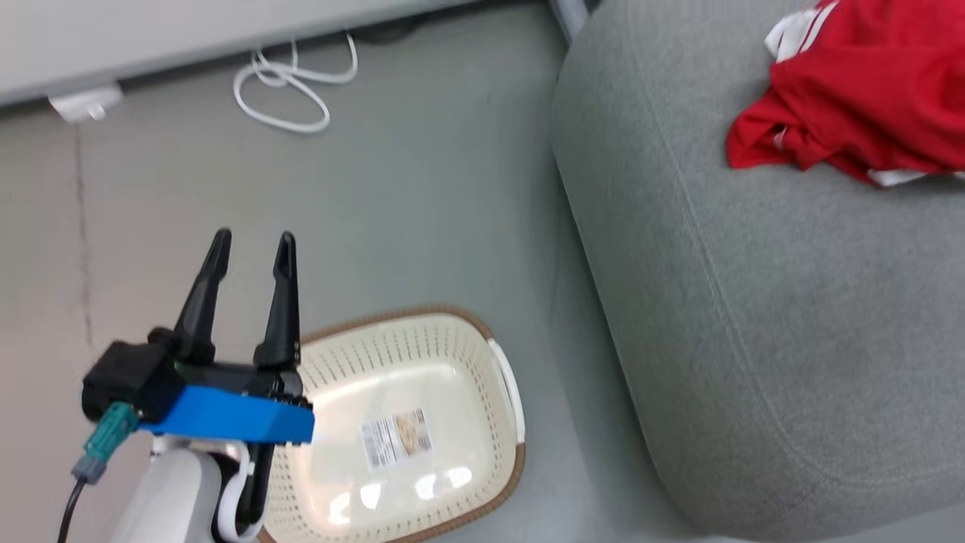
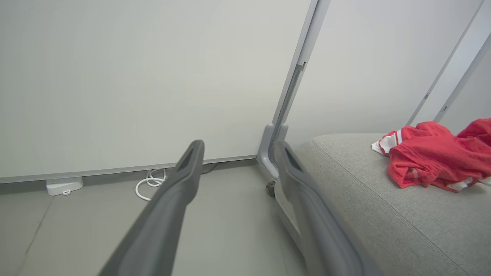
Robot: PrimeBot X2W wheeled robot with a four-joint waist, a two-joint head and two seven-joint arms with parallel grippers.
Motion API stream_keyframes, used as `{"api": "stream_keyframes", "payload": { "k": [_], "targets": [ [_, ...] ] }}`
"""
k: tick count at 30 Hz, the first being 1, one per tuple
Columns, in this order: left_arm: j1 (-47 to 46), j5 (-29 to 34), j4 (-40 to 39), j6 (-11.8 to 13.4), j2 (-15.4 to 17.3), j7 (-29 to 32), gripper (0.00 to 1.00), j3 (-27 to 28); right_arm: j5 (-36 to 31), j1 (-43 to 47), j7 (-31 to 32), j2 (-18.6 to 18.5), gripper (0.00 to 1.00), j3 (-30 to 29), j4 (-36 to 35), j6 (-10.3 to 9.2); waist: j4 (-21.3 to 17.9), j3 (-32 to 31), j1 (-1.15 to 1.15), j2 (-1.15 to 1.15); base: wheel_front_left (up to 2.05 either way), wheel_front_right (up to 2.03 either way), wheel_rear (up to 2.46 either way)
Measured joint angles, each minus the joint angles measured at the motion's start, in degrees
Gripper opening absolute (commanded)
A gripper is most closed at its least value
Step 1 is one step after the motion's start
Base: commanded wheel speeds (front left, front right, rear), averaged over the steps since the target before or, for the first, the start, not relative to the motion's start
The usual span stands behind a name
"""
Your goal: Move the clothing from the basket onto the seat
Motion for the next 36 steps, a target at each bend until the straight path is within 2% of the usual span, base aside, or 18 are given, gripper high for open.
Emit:
{"api": "stream_keyframes", "payload": {
  "k": [7,14,21,27,36],
  "targets": [
    [7.32,0.82,2.23,-0.36,-4.01,-0.02,1.0,5.79,0.21,12.83,-1.32,5.9,1.0,3.86,-11.09,0.0,1.29,-9.14,0.01,0.0,0.0,0.0,0.0],
    [12.78,2.24,4.71,-0.91,-6.44,-0.07,1.0,10.48,0.91,23.92,-4.38,11.85,1.0,10.51,-16.63,0.0,3.0,-16.25,0.02,0.0,0.0,0.0,0.0],
    [15.21,3.25,6.82,-1.49,-7.42,-0.07,1.0,13.05,0.12,30.23,-7.65,13.91,1.0,16.42,-17.83,0.01,5.44,-19.52,0.02,0.0,0.0,0.0,0.0],
    [17.27,3.9,7.58,-2.05,-8.13,-0.08,1.0,14.15,-0.3,34.07,-9.81,15.81,1.0,16.23,-17.18,0.0,7.5,-21.73,0.02,0.0,0.0,0.0,0.0],
    [18.6,4.45,9.14,-2.93,-8.67,-0.08,1.0,14.35,0.53,36.17,-10.99,16.47,1.0,17.06,-15.18,0.0,10.29,-23.02,0.02,0.0,0.0,0.0,0.0]
  ]
}}
